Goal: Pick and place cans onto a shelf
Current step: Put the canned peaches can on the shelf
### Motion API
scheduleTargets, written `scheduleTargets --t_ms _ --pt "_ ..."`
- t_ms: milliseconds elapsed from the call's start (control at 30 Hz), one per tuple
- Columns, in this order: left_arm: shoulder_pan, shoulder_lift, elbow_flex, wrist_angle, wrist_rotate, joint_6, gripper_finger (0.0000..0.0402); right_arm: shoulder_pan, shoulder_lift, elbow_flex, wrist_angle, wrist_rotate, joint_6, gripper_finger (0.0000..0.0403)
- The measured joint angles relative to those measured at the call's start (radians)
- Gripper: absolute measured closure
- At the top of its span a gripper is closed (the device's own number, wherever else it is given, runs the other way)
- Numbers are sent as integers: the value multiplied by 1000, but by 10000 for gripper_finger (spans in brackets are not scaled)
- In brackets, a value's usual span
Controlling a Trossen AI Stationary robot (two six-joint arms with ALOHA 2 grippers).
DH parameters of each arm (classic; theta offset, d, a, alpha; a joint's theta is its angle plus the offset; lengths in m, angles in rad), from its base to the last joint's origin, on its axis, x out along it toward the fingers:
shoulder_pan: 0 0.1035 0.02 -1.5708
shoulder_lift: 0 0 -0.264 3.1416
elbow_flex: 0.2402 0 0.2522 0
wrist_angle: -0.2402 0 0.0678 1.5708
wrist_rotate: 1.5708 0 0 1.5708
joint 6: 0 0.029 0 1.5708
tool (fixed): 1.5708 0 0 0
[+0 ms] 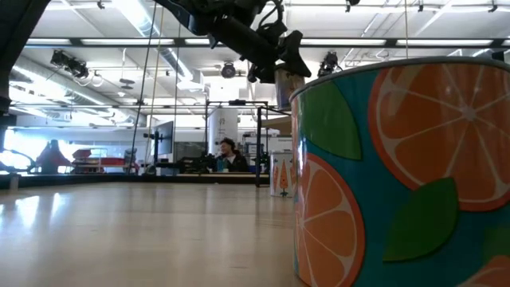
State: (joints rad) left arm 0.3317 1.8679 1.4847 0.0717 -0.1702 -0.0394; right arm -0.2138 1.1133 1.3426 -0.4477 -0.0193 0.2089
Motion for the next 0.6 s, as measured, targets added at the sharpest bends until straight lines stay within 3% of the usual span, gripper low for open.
scheduleTargets --t_ms 267,467,600 --pt "1 0 0 -21 -10 -5 97 -8 0 0 10 24 -2 34" --pt "0 0 -2 -41 2 2 42 -42 0 0 31 58 0 35" --pt "0 0 -2 -18 -4 5 29 -62 0 0 61 61 -2 36"
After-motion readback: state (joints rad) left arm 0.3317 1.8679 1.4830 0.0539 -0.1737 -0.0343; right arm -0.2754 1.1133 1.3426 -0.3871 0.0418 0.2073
